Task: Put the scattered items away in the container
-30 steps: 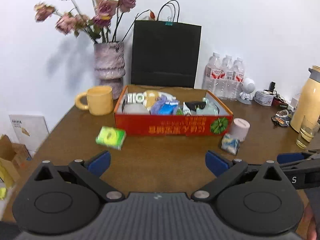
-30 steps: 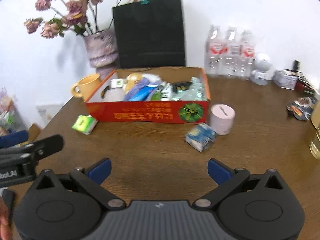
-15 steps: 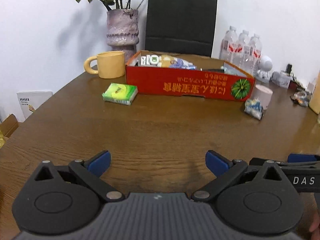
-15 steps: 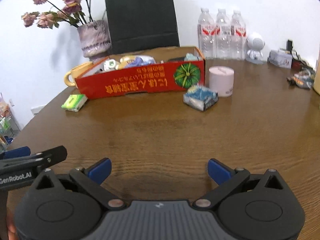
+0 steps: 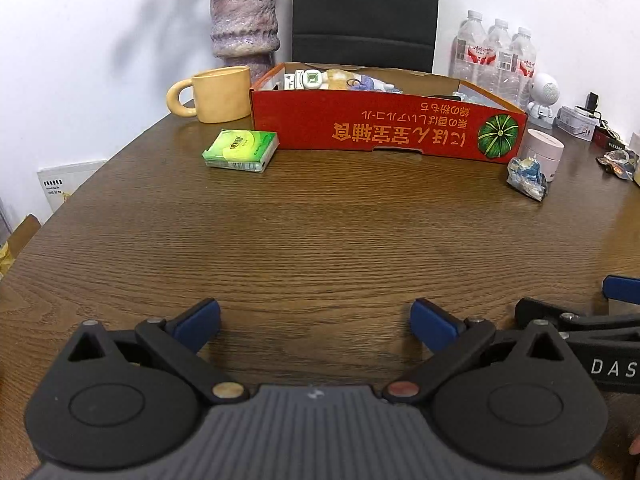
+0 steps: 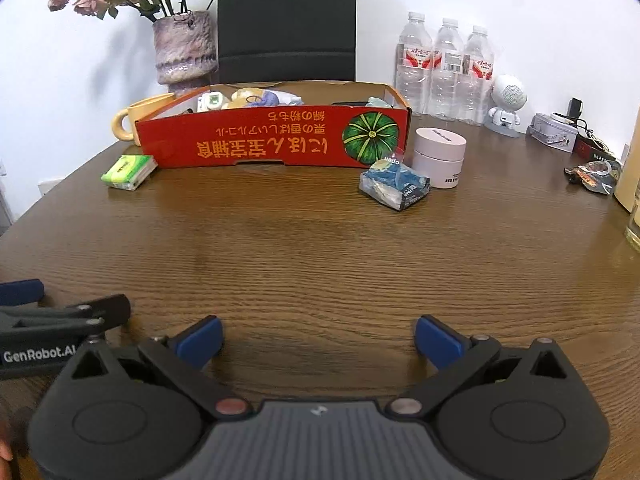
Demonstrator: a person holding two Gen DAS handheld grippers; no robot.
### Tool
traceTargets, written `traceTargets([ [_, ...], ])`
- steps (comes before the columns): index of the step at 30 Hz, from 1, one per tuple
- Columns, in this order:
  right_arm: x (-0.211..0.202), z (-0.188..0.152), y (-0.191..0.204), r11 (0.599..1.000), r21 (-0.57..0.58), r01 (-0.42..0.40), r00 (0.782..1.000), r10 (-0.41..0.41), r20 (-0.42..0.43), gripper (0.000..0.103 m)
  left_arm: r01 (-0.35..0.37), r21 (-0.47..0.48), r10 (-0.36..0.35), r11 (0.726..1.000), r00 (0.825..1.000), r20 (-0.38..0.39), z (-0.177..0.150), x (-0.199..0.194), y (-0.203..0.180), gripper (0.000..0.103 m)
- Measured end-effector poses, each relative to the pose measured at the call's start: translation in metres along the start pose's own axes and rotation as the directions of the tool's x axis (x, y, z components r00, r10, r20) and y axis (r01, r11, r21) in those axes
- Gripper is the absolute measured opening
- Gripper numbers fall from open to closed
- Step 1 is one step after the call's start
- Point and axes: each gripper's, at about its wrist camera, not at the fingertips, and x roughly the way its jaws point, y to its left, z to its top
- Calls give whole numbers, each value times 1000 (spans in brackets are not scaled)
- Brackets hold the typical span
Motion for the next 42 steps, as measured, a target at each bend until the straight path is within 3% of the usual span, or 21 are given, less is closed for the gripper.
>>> traceTargets([
  [36,-2,-1,0,1000,5,10,1000,-10,3,103,2,3,-2,1000,1000,-2,2,0,-2,103],
  [38,-1,0,0,1000,3,10,1000,-10,2,103,23,23,-23,999,1000,-1,4,2,-1,103],
  [41,1,4,-3,1000,-23,-11,1000,11,-13,103,135,128,-130,982,990,-45,28,15,8,103],
  [42,3,8,-5,998,-50,-31,999,29,-28,103,134,115,-134,984,991,-13,43,18,16,103],
])
